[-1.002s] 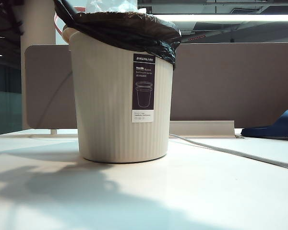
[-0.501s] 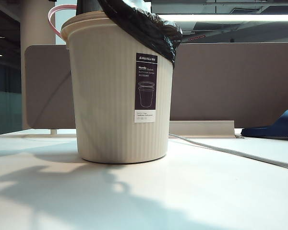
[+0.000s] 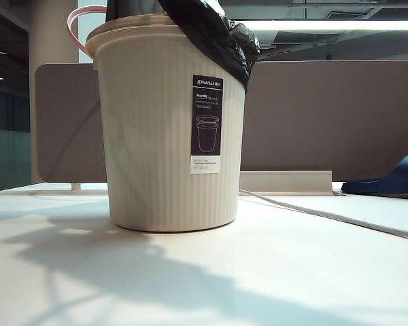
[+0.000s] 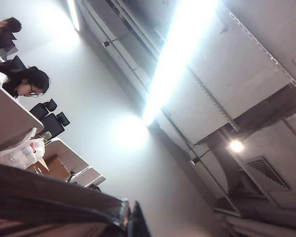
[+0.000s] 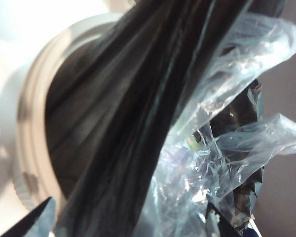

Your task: Open the ring lid of the trash can, pull out the black garbage bag inside, and place it on the table.

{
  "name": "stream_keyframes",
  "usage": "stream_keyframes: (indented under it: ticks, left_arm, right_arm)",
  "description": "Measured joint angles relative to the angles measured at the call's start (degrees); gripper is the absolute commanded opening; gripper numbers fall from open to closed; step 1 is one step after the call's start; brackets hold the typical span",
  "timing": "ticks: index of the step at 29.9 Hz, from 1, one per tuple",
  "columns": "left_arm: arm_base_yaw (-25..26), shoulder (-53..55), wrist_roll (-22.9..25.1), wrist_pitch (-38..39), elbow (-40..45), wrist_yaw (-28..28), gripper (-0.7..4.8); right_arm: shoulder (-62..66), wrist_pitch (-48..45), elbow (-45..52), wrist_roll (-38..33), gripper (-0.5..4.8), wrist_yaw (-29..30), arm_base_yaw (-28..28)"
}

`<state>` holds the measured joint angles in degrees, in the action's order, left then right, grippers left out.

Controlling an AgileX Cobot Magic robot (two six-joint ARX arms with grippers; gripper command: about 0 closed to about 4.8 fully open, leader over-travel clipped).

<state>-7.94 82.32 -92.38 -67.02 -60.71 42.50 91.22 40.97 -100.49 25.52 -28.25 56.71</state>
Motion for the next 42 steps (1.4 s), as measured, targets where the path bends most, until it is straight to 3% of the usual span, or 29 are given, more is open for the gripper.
stream_keyframes:
  ticks: [2,5,8,16,28,42]
  left_arm:
    - [0.00,0.00,0.00,0.00,0.00,0.00,-0.05]
    - [0.00,0.00,-0.02,-0.02,0.00,0.15,-0.05]
    - [0.00,-0.02,-0.02,0.00,-0.02,0.24,-0.05]
    - [0.04,-0.02,0.00,0.07,-0.04,0.15,-0.05]
    - [0.11,-0.02,-0.02,0.28,-0.15,0.13,-0.05]
    - [0.15,0.00,0.02,0.63,-0.26,0.11,-0.05]
  right_arm:
    - [0.59,-0.66,0.00,-0.02,2.68,0.00,-1.33]
    - [0.92,-1.27,0.00,-0.07,2.50,0.02,-3.41]
    - [0.98,-1.29,0.00,-1.62,2.20,4.09,-5.46]
    - [1.09,-0.96,0.02,-4.70,2.57,12.68,-6.21]
    - [1.11,0.85,0.00,-6.69,2.79,18.86,-5.95]
    - [1.03,-1.25,0.00,-4.66,2.79,16.41,-5.09]
